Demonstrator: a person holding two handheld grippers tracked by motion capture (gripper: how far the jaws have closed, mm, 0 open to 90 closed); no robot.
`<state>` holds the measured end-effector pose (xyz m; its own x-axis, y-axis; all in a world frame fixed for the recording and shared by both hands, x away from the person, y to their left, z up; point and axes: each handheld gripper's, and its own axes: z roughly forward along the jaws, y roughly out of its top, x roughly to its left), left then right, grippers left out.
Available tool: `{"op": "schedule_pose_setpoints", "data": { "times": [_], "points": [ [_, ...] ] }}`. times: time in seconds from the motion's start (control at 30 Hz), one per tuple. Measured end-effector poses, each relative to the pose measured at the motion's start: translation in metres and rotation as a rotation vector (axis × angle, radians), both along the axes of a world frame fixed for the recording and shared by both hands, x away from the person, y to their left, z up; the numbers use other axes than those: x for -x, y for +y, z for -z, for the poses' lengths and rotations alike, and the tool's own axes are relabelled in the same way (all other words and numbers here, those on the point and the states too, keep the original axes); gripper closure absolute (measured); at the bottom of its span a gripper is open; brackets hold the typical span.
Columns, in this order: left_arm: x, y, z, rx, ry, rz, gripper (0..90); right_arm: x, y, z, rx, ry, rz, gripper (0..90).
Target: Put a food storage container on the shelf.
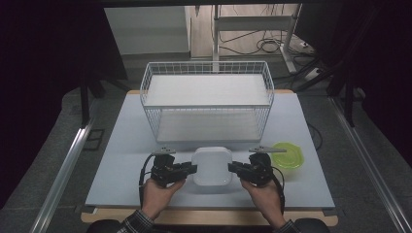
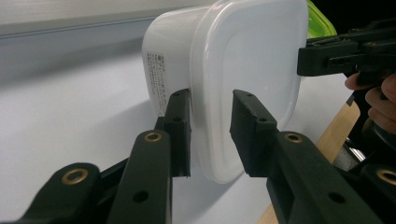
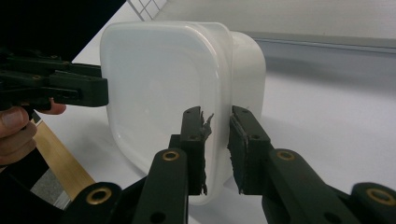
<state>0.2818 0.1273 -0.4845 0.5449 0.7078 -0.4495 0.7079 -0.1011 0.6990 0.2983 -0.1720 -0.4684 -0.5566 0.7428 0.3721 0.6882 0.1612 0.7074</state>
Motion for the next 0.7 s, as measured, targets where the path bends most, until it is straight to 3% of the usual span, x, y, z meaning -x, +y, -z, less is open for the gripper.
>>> {"op": "schedule_pose_setpoints", "data": {
  "times": [0.13, 0.33, 0.43, 0.7],
  "points": [
    [-0.002, -0.002, 0.003, -0.015, 0.0, -0.006, 70.6, -0.001, 0.0, 0.001, 0.004, 0.002, 0.005, 75.9],
    [-0.003, -0.001, 0.005, -0.004, -0.006, -0.009, 72.6, -0.003, -0.001, 0.003, 0.001, 0.005, 0.008, 76.1],
    [-0.004, -0.002, 0.008, -0.017, 0.019, 0.008, 68.5, -0.003, -0.001, 0.003, 0.003, -0.002, 0.004, 76.2],
    [-0.004, -0.001, 0.01, 0.0, 0.019, 0.0, 72.2, -0.002, -0.003, 0.005, -0.006, 0.012, 0.006, 76.0]
  ]
}}
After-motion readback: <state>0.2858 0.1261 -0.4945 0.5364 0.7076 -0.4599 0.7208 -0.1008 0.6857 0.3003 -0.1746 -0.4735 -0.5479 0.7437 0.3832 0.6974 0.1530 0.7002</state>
